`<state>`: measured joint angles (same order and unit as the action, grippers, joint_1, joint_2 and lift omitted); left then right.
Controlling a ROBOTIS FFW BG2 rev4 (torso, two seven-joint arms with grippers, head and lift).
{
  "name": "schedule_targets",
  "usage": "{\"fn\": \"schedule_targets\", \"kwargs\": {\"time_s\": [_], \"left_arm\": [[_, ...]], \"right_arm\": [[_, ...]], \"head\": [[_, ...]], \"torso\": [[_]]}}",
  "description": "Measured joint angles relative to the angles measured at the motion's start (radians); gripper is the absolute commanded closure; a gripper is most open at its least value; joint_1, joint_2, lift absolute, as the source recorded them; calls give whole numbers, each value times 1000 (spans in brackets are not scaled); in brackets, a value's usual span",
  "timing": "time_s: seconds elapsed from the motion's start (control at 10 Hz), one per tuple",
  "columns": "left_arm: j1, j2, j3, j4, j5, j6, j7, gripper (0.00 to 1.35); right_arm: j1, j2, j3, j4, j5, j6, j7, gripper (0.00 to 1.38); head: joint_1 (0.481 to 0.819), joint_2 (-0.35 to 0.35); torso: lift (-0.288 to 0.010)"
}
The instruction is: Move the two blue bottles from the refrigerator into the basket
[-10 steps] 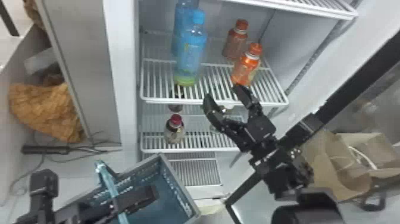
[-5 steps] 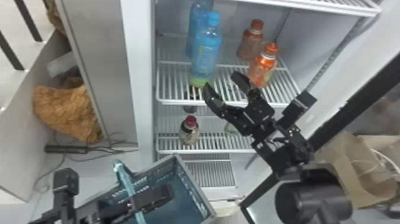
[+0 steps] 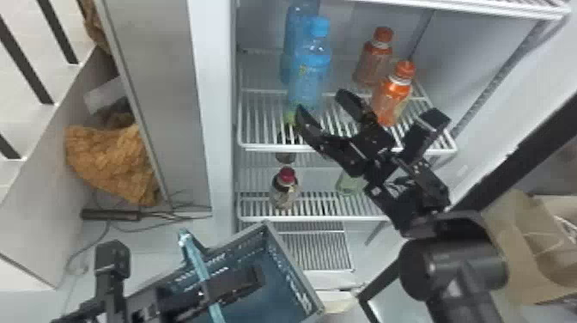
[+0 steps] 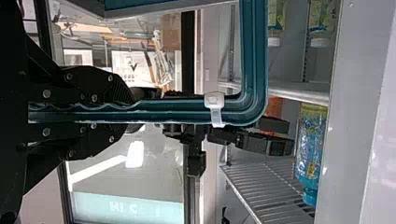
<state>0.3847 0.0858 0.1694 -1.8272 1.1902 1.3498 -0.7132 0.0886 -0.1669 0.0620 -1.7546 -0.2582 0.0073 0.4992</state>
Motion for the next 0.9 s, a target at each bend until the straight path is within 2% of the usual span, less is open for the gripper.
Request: {"fn": "schedule_targets", "kwargs": {"time_s": [0.7,0.8,0.9], "left_arm": [[-7,3,-3,0,0,0,0,1202],[-7,3,-3,0,0,0,0,1202],[-7,4,-2,0,0,0,0,1202]], "right_arm": [[-118,-9,66,100,11,20,-34,180],[-135,-11,76,115,11,20,-39,202],[-147,-12,82,127,11,20,-47,303]], "head": [[695,-114],[695,-109],[695,-108]], "torso": [[-10],[-10],[-10]]}}
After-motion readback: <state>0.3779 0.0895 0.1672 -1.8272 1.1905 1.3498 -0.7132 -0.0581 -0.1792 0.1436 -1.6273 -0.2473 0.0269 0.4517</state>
